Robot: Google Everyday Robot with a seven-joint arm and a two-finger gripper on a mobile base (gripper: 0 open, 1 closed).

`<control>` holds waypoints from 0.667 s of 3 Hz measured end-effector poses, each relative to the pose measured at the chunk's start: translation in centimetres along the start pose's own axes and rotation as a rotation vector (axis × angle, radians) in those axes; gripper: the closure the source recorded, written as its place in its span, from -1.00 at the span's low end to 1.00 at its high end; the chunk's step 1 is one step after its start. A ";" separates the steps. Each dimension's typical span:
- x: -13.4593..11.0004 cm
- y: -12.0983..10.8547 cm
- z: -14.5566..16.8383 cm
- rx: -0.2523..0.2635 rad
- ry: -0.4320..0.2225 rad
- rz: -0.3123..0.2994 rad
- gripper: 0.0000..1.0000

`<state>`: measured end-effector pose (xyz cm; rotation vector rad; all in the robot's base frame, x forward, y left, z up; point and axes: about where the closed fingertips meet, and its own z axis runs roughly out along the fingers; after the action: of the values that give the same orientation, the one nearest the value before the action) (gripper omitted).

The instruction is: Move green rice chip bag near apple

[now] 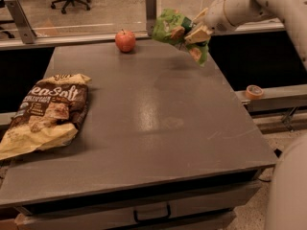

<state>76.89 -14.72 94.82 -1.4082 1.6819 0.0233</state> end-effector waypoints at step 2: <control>2.2 -0.7 7.2 0.003 0.074 -0.039 1.00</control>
Offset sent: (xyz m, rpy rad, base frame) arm 0.0774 0.0207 -0.0746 -0.1594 -0.0038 -0.0433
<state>82.01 -12.81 89.58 -1.4551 1.7131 -0.0544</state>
